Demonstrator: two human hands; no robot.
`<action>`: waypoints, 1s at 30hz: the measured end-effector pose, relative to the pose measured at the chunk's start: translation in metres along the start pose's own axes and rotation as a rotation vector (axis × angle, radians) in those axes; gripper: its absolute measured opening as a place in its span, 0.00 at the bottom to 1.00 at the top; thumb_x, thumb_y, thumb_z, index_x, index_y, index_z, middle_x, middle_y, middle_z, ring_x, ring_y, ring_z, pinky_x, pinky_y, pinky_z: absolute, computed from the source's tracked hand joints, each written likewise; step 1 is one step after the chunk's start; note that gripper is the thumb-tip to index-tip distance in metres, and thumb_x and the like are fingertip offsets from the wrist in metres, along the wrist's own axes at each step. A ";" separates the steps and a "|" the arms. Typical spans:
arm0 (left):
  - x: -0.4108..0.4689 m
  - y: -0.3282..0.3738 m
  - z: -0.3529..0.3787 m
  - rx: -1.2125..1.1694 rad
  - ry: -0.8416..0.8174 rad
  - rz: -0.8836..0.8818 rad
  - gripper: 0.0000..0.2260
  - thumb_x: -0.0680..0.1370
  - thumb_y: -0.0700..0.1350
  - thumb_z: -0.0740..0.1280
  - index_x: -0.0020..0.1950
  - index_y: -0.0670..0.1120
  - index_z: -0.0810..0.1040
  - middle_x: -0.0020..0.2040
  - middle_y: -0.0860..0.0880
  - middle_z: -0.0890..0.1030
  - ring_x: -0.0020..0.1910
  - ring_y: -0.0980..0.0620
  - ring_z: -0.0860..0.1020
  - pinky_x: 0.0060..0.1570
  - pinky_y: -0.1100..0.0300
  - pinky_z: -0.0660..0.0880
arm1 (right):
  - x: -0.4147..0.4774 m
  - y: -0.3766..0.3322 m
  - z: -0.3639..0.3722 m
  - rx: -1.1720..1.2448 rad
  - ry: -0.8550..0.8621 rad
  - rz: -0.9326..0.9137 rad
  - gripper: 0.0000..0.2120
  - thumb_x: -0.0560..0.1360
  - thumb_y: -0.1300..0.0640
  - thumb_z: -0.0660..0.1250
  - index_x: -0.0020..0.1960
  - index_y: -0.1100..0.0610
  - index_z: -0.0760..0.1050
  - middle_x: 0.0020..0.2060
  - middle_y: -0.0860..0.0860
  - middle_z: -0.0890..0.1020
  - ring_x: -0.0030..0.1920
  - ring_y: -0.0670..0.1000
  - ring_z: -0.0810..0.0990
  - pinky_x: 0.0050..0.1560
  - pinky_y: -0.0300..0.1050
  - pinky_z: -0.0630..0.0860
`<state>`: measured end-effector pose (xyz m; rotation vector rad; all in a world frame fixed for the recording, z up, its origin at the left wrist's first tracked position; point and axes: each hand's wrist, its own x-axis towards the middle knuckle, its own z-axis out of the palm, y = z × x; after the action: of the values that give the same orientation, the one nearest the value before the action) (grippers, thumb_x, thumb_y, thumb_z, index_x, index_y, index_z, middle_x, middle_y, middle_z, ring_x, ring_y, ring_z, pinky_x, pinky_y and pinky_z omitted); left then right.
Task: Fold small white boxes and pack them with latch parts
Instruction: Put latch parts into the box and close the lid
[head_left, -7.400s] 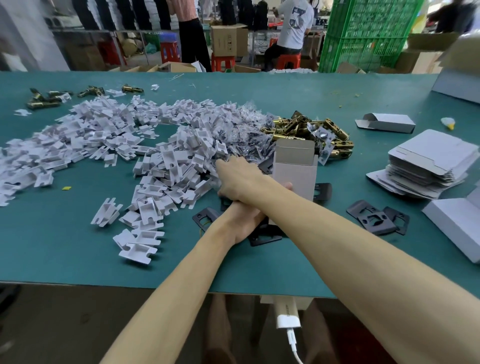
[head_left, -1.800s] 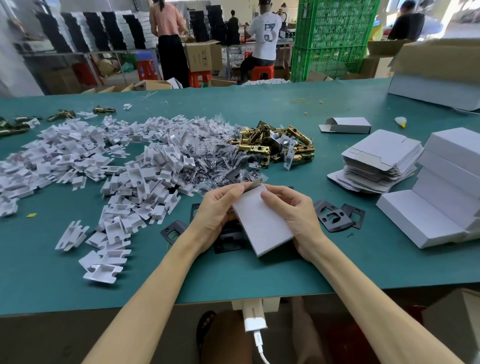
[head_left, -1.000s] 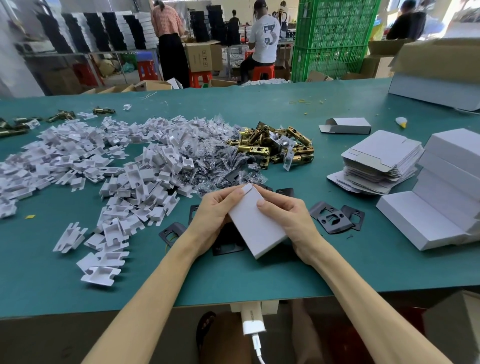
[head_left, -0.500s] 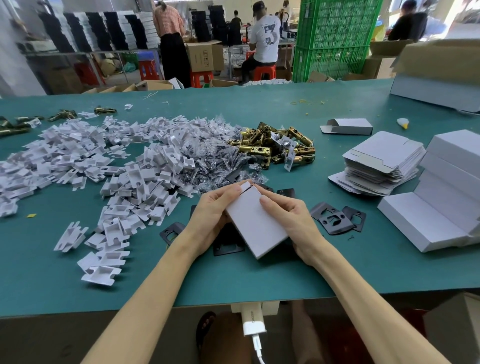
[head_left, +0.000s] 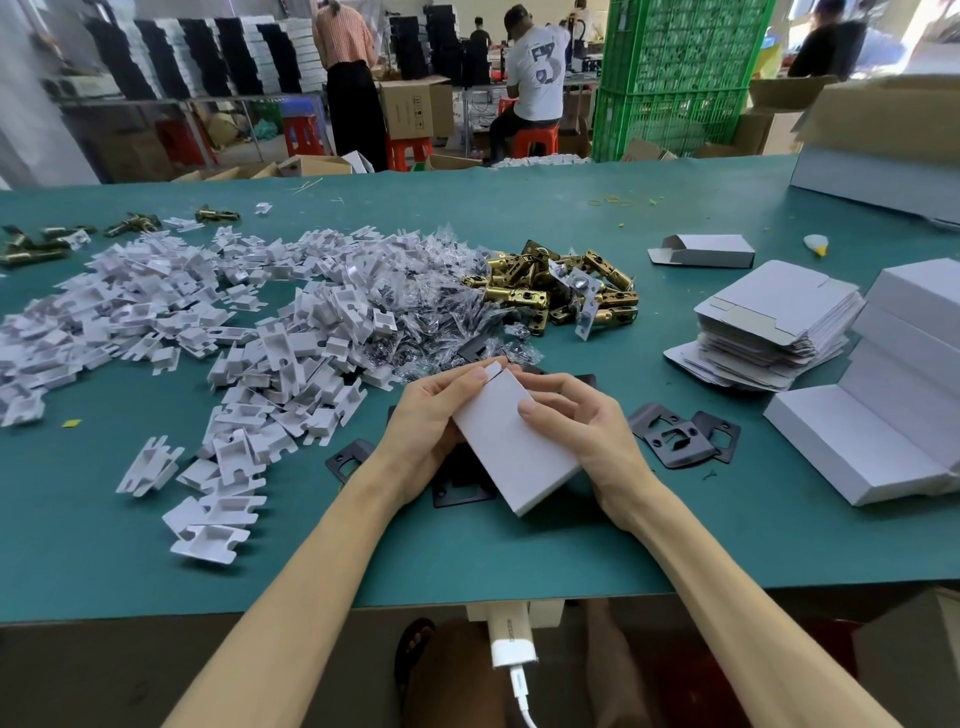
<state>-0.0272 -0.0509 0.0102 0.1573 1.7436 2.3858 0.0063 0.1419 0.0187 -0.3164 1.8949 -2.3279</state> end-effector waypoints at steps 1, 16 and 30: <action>0.000 0.000 0.000 0.004 -0.005 0.001 0.14 0.81 0.47 0.69 0.65 0.43 0.84 0.65 0.41 0.83 0.61 0.43 0.80 0.67 0.40 0.73 | 0.000 0.000 0.000 0.005 -0.002 0.004 0.15 0.73 0.51 0.75 0.59 0.49 0.84 0.52 0.53 0.87 0.49 0.52 0.86 0.47 0.42 0.81; -0.001 0.003 0.003 -0.008 0.010 -0.011 0.15 0.83 0.45 0.68 0.67 0.41 0.82 0.65 0.42 0.83 0.63 0.44 0.80 0.71 0.41 0.73 | 0.000 -0.003 0.001 0.058 -0.030 0.027 0.15 0.74 0.53 0.76 0.61 0.50 0.84 0.55 0.54 0.87 0.50 0.50 0.85 0.49 0.39 0.80; -0.003 0.004 0.002 0.012 0.021 0.040 0.14 0.81 0.47 0.71 0.63 0.42 0.84 0.63 0.42 0.84 0.56 0.47 0.82 0.57 0.49 0.81 | -0.002 -0.005 0.000 0.029 -0.050 0.042 0.17 0.73 0.51 0.74 0.62 0.48 0.84 0.55 0.52 0.87 0.51 0.50 0.85 0.50 0.40 0.80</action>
<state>-0.0238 -0.0506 0.0151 0.1705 1.7804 2.4139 0.0084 0.1429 0.0234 -0.3257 1.8255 -2.2967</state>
